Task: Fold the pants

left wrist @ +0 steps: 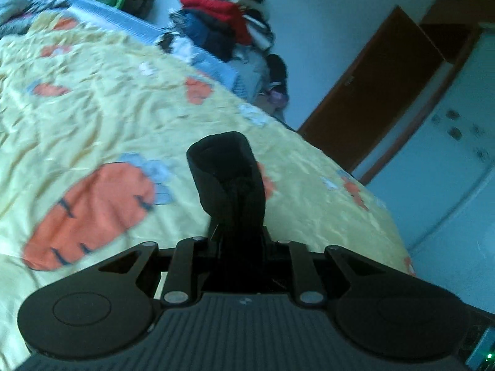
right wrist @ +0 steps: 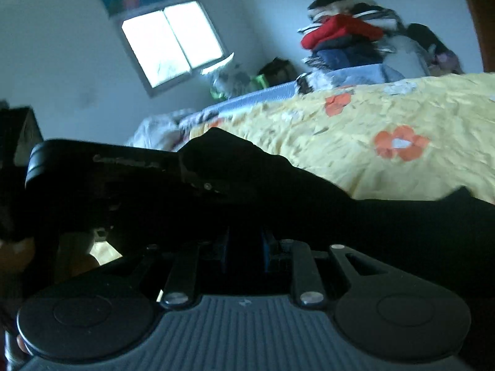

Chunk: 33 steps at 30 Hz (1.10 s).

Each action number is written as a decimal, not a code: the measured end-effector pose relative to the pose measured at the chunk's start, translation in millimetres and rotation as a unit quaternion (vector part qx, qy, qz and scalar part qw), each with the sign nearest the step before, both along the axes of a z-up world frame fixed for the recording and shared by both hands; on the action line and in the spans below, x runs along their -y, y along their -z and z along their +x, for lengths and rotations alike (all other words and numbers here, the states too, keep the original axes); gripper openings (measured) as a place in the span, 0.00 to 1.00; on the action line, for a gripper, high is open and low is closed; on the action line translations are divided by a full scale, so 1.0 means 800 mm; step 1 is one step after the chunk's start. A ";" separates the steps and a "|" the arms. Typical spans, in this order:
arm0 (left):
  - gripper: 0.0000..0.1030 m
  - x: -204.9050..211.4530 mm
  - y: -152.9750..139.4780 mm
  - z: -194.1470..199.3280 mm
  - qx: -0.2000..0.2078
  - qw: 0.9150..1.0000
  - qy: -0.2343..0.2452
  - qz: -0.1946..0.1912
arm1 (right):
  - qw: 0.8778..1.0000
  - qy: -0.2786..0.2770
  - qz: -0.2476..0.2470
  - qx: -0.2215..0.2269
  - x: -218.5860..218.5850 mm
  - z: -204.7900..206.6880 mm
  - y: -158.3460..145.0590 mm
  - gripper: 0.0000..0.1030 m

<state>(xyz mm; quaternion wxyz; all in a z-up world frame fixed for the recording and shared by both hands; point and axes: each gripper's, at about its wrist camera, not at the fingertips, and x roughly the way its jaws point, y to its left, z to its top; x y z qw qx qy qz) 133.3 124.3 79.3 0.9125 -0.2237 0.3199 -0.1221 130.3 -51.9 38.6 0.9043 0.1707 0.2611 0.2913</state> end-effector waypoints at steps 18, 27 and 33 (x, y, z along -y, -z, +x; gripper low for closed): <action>0.31 0.353 0.021 -0.076 0.091 0.967 0.163 0.171 | 0.981 0.156 0.112 -0.032 0.274 -0.118 0.024 0.20; 0.30 0.430 0.054 -0.070 0.081 0.958 0.212 0.176 | 0.965 0.220 0.128 -0.060 0.347 -0.140 0.053 0.20; 0.40 0.461 0.080 -0.062 0.046 0.952 0.254 0.163 | 0.957 0.249 0.111 -0.097 0.376 -0.146 0.066 0.20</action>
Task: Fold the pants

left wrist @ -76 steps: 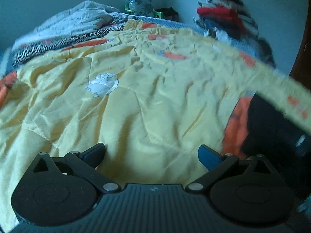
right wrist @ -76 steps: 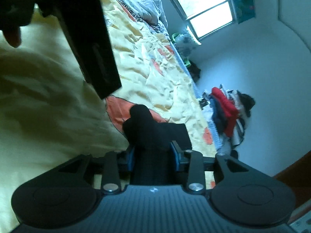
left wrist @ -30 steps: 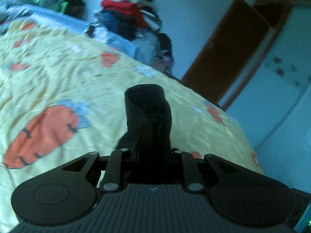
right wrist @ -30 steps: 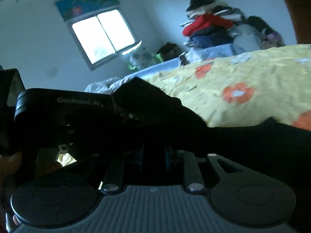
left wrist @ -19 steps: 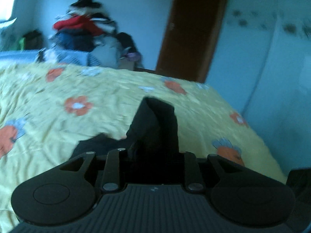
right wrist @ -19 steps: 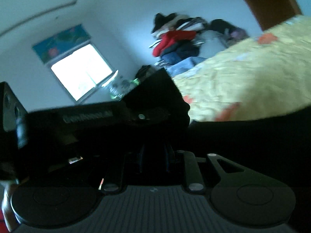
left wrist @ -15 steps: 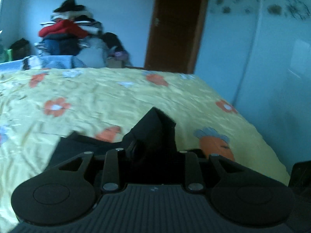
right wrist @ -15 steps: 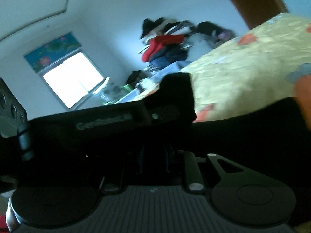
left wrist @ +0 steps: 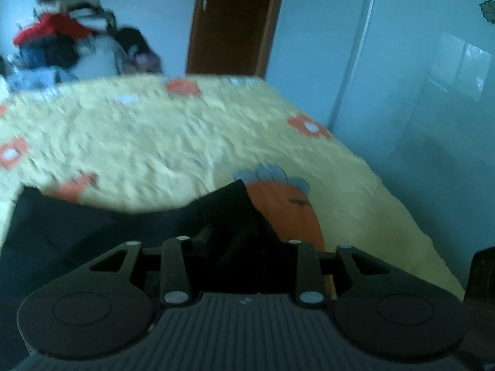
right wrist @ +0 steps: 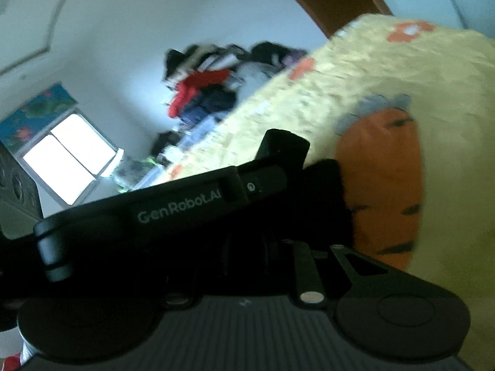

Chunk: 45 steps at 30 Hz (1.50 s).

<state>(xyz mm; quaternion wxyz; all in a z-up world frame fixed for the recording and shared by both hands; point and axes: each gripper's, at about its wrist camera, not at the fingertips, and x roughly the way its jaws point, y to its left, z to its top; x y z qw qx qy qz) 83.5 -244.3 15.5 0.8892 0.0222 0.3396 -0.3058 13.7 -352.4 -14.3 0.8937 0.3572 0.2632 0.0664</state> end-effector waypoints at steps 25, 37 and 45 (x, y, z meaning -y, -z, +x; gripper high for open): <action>0.89 -0.129 -0.004 0.064 0.130 0.970 -0.103 0.179 | 0.977 -0.046 -0.206 -0.028 -0.015 0.070 -0.032 0.24; 0.90 -0.141 0.017 0.060 0.128 0.966 -0.112 0.195 | 0.959 0.028 -0.277 -0.045 -0.013 0.054 -0.036 0.27; 0.95 -0.171 0.035 0.004 0.088 0.978 -0.107 0.158 | 0.923 -0.118 -0.365 -0.022 -0.110 -0.001 -0.036 0.27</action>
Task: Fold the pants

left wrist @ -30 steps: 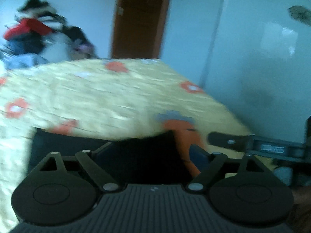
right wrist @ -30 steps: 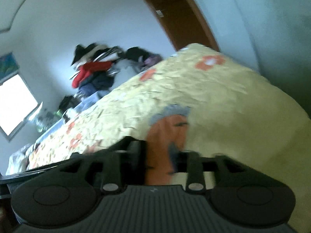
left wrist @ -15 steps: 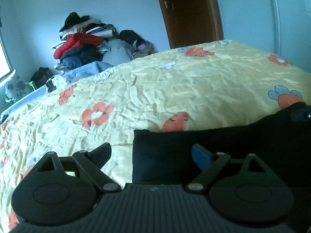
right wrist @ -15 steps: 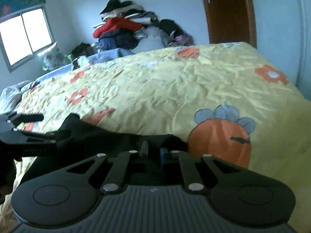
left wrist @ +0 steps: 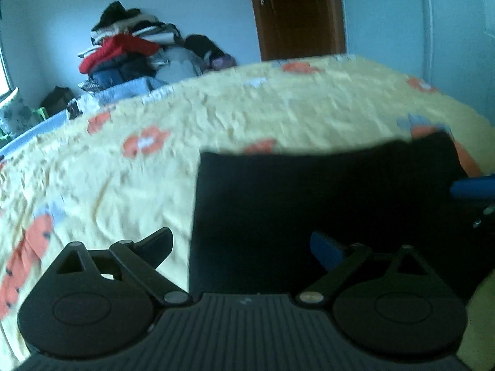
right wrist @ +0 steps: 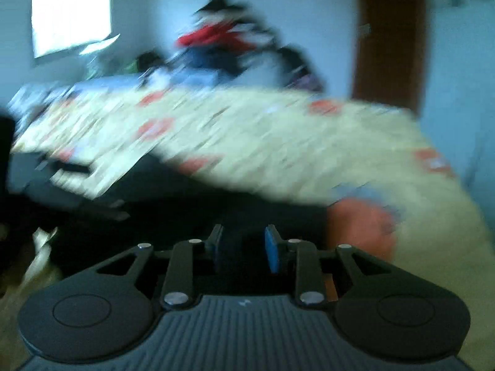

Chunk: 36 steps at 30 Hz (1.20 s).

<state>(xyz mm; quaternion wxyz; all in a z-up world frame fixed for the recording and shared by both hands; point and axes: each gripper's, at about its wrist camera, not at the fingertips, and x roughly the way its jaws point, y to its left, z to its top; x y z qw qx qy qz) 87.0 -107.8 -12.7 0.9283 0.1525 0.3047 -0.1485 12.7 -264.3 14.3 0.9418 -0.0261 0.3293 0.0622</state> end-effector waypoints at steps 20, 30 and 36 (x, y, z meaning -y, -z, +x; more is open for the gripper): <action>1.00 -0.043 0.000 -0.005 -0.035 0.998 -0.010 -0.052 | 0.981 0.089 0.169 -0.027 0.084 0.004 0.022 0.70; 1.00 -0.064 0.012 0.037 -0.103 0.987 0.004 -0.122 | 0.956 0.020 0.288 -0.056 0.126 0.024 0.035 0.72; 1.00 -0.067 0.015 0.045 -0.113 0.984 0.012 -0.138 | 0.931 -0.014 0.359 -0.069 0.136 0.035 0.046 0.72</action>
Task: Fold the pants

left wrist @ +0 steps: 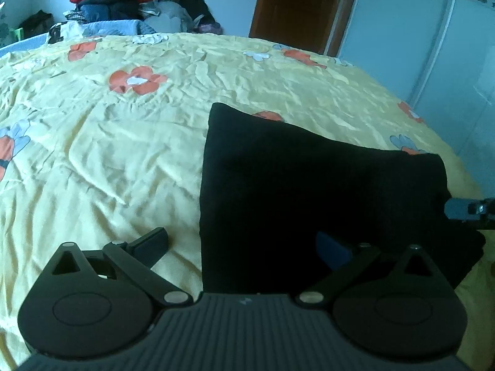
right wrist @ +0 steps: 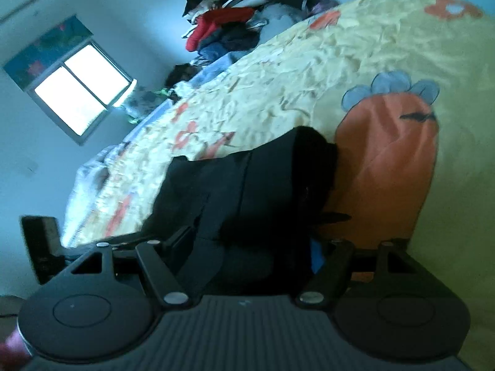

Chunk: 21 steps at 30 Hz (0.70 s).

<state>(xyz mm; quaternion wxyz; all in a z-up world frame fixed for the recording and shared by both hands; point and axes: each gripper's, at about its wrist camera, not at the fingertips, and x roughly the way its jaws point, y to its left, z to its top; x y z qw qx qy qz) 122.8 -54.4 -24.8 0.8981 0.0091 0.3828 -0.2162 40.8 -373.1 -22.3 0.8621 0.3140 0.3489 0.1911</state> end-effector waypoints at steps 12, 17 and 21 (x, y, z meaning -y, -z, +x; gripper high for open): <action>1.00 0.005 0.002 0.006 0.001 1.000 0.022 0.002 | 1.000 -0.022 0.021 0.003 -0.006 0.026 0.005 0.72; 0.88 0.005 0.001 0.003 0.008 1.000 0.027 0.001 | 1.000 -0.007 -0.021 -0.001 -0.016 0.024 0.002 0.49; 0.56 0.005 -0.005 -0.004 0.025 0.999 0.027 -0.005 | 1.000 0.010 -0.022 -0.005 -0.015 0.021 0.005 0.36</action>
